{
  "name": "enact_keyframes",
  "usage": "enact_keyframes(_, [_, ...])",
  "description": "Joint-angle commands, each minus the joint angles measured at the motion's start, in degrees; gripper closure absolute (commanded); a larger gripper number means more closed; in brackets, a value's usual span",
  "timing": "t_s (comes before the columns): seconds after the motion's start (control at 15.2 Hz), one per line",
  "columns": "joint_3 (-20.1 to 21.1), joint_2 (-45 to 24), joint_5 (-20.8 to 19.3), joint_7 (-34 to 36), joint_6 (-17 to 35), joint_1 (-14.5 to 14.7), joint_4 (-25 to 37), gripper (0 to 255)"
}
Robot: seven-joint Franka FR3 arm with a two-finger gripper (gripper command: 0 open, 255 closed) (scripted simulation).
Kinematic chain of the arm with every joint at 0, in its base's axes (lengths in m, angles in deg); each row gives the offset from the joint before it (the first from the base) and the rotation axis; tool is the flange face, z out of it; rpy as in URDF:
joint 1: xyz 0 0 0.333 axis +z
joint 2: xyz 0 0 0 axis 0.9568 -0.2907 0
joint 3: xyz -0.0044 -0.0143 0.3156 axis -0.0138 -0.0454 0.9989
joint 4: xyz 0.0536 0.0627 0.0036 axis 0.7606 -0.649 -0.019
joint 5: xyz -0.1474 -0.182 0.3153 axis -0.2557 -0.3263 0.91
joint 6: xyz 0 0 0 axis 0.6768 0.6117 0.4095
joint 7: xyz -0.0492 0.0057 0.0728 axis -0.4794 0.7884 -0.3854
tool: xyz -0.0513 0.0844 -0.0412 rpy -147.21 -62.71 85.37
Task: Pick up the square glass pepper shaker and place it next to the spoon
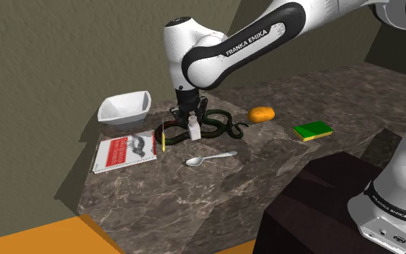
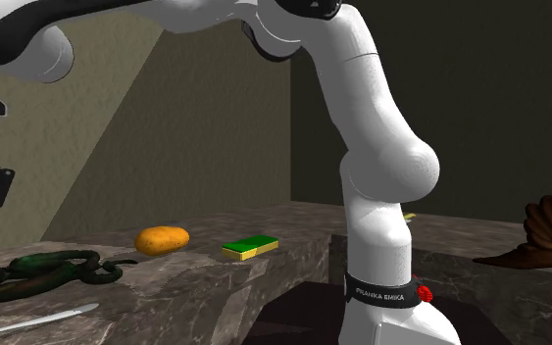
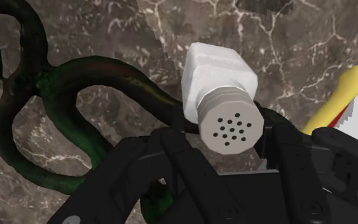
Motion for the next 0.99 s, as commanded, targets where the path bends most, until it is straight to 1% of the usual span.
enact_keyframes(0.0, [-0.1, -0.6, -0.3, 0.2, 1.4, 0.0, -0.7, 255])
enact_keyframes(0.46, [-0.5, -2.9, -1.4, 1.2, 5.9, 0.2, -3.1, 255])
enact_keyframes(0.92, [-0.6, -3.0, -1.5, 1.3, 6.1, 0.2, -3.2, 255])
